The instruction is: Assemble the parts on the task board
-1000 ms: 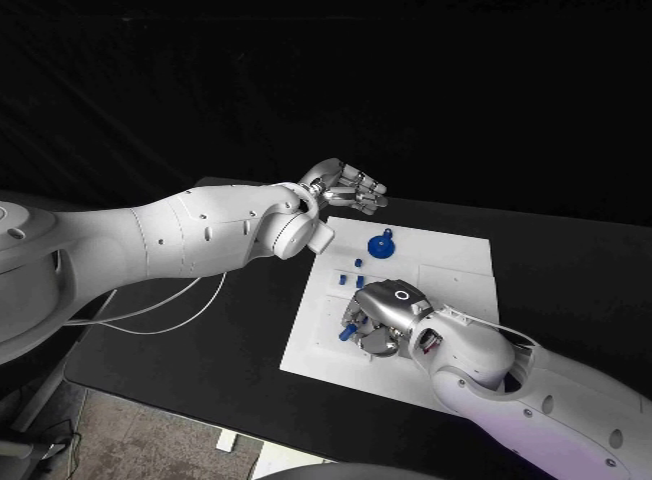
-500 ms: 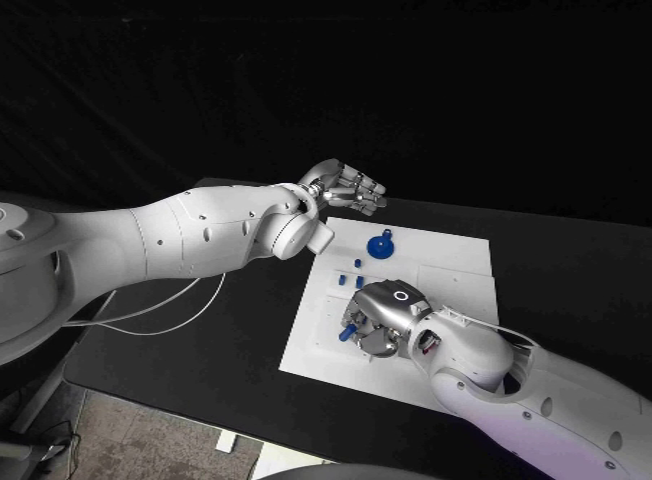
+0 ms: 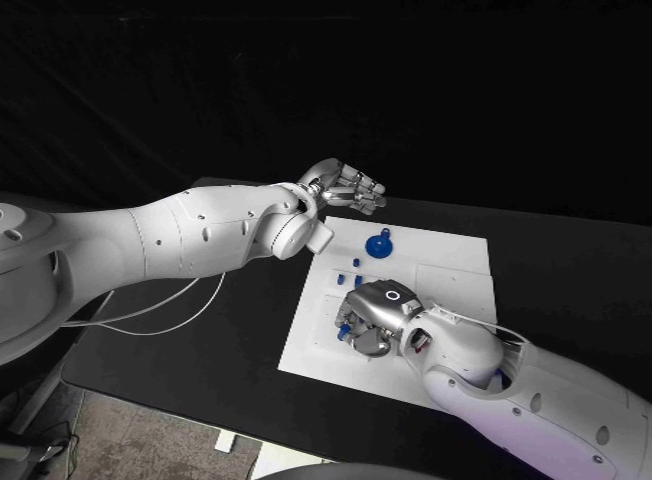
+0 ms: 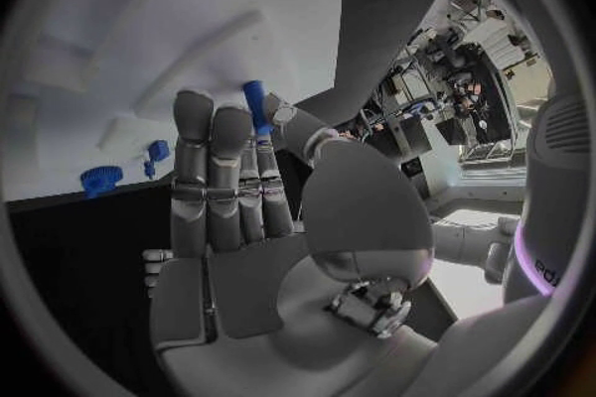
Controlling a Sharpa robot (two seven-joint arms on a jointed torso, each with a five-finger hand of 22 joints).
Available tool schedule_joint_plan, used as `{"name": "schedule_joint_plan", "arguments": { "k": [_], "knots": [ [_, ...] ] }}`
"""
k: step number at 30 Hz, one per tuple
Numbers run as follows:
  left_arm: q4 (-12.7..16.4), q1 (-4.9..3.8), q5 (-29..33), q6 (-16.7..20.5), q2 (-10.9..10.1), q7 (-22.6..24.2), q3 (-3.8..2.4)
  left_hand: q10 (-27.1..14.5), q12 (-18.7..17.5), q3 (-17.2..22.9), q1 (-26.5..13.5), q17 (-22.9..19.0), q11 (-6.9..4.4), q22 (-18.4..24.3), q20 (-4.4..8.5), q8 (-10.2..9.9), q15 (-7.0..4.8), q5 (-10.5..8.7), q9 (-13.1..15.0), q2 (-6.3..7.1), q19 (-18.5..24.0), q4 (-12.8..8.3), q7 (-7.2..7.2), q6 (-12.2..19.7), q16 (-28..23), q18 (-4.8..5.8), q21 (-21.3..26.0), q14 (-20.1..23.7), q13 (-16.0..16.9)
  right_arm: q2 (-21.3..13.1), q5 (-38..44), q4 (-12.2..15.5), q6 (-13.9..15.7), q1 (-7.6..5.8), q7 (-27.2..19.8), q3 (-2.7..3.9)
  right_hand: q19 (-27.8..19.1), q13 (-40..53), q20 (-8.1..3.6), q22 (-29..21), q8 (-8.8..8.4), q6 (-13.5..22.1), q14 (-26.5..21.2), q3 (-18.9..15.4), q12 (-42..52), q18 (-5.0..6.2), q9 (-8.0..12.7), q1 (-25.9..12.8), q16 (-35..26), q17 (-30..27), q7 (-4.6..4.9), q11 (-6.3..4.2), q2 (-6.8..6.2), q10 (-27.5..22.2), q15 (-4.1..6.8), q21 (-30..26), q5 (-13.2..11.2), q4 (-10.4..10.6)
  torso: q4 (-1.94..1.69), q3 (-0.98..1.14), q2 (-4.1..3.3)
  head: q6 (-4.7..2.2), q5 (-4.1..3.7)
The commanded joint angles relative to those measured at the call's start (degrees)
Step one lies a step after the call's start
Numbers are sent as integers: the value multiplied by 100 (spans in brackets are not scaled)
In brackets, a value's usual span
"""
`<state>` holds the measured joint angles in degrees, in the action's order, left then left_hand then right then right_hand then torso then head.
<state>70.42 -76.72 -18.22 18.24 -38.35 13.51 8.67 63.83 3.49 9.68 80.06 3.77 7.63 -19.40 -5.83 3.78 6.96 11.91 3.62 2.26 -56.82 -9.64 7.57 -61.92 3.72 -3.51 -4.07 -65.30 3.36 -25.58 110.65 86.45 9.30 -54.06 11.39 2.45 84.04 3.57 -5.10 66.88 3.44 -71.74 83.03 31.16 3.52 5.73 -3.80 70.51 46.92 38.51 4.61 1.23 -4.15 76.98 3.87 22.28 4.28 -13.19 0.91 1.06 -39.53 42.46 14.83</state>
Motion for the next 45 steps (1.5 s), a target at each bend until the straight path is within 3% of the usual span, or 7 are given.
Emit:
{"name": "schedule_joint_plan", "arguments": {
  "k": [1,12,21,26,33,40,45],
  "knots": [
    [10,-16,33,-70,15,38,-5,-48,-7,-41,10,-7,2,7,-14,-10,11,18,-2,-65,-34,-4,18,-7,-24,-18,-24,34,-10,12,160,-33,-305,34,44,-50,190,-4,27,-1,20,42,-9,-55,-13,86,0,-59,-13,-13,-8,12,-40,-38,-32,-27,37,5,-5,1,-1,0,-6],
    [11,-16,33,-73,17,33,-5,-48,-7,-41,10,-7,2,7,-14,-10,11,18,-2,-65,-34,-4,18,-7,-24,-18,-24,34,-10,39,164,-37,-190,33,54,-87,204,-8,66,-4,14,360,-15,-271,-14,114,14,-185,17,-48,50,103,-198,-302,-82,-66,152,69,-4,3,-1,-3,-9],
    [16,-16,33,-86,7,25,-5,-53,-6,-51,11,-7,4,28,-17,-11,14,17,-2,-71,-33,-6,18,-12,-24,-19,-23,42,-9,-7,97,-25,277,33,79,-94,223,-12,180,-68,15,739,-19,-622,-12,233,19,-162,58,-100,131,250,-417,-769,-189,-111,185,183,-4,7,-3,-3,-13],
    [19,-16,33,-94,-5,30,-4,-59,-6,-59,0,-6,6,33,-20,-11,16,13,-3,-68,-33,1,18,-8,-24,-18,-22,44,-9,-66,60,54,562,34,118,-94,226,-3,232,-233,14,1044,-29,-1554,9,314,22,148,77,-178,116,327,-476,-1151,-236,-237,138,367,-6,14,-8,2,-27],
    [22,-16,33,-90,-34,32,-4,-64,-6,-73,-10,-6,7,41,-23,-11,18,13,-3,-60,-33,9,18,-4,-24,-18,-19,47,-9,-259,-6,334,971,33,210,-82,223,-7,269,-353,16,1202,-49,-2131,-4,356,21,427,173,-209,48,375,-669,-1354,-267,-149,157,826,10,14,0,3,-53],
    [9,-15,33,-82,-55,34,-4,-64,-6,-73,-10,-6,7,41,-23,-11,18,13,-3,-60,-33,9,18,-4,-24,-18,-19,47,-9,-522,-312,668,1260,31,180,90,222,-8,273,-420,14,1193,-55,-2181,-6,360,21,483,227,-224,48,362,-699,-1300,-267,-73,221,974,15,20,3,-53,-145],
    [-7,-14,48,-81,-62,40,-2,-64,-6,-73,-10,-6,7,41,-23,-11,18,13,-3,-60,-33,9,18,-4,-24,-18,-19,47,-9,-919,-1214,855,1267,29,163,431,223,-11,235,-386,14,976,-42,-1906,-22,286,20,416,250,-234,195,259,-478,-728,-225,70,184,862,43,31,21,-96,-245]
  ]
}}
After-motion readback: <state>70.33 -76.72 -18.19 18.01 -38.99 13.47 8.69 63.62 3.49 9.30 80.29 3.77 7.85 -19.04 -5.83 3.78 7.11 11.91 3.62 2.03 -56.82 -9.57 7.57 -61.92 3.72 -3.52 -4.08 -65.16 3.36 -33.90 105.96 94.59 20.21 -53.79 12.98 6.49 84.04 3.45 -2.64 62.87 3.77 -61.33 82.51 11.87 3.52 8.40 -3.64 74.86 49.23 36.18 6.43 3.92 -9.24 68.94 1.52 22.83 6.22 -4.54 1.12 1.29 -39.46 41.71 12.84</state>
